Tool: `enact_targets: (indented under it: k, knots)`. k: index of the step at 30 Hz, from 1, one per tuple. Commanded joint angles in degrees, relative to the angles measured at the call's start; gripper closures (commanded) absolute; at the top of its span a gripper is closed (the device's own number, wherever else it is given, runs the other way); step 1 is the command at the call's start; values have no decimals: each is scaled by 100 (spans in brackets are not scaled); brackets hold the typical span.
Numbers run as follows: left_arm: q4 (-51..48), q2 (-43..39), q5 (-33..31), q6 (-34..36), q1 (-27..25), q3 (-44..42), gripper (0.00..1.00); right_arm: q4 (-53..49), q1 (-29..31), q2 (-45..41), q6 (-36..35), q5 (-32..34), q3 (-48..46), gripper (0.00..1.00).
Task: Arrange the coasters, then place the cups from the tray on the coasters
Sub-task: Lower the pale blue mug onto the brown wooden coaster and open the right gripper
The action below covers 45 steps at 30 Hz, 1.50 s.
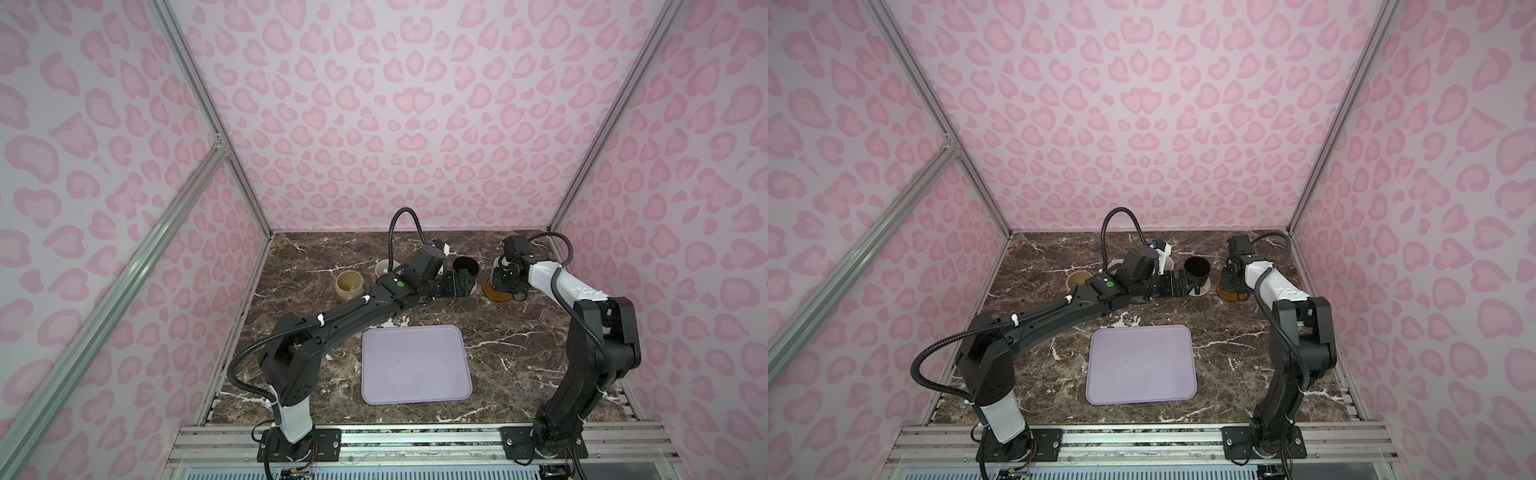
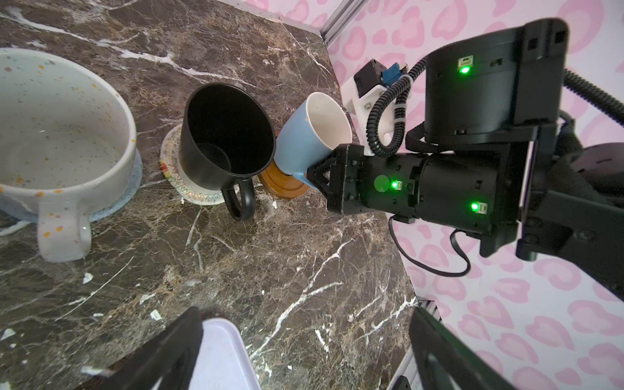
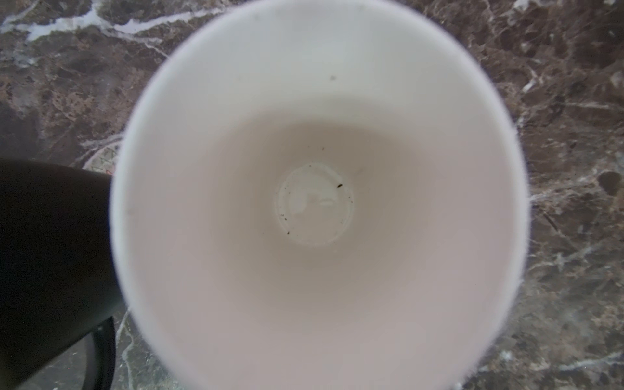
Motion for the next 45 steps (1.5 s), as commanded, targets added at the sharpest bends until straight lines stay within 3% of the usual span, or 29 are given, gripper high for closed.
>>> enact_targets:
  k: [1, 29, 38, 45]
  knots:
    - [94, 60, 37, 1, 11, 97, 3, 60, -4, 71, -71, 136, 17, 100]
    - [258, -124, -54, -66, 9, -201, 3, -57, 9, -38, 8, 63, -264, 100]
    - [205, -225, -172, -22, 12, -276, 3, -77, 7, -164, 21, 122, -300, 83]
    - [316, -408, -339, -71, 8, -543, 3, -128, 16, -285, 59, 315, -348, 62]
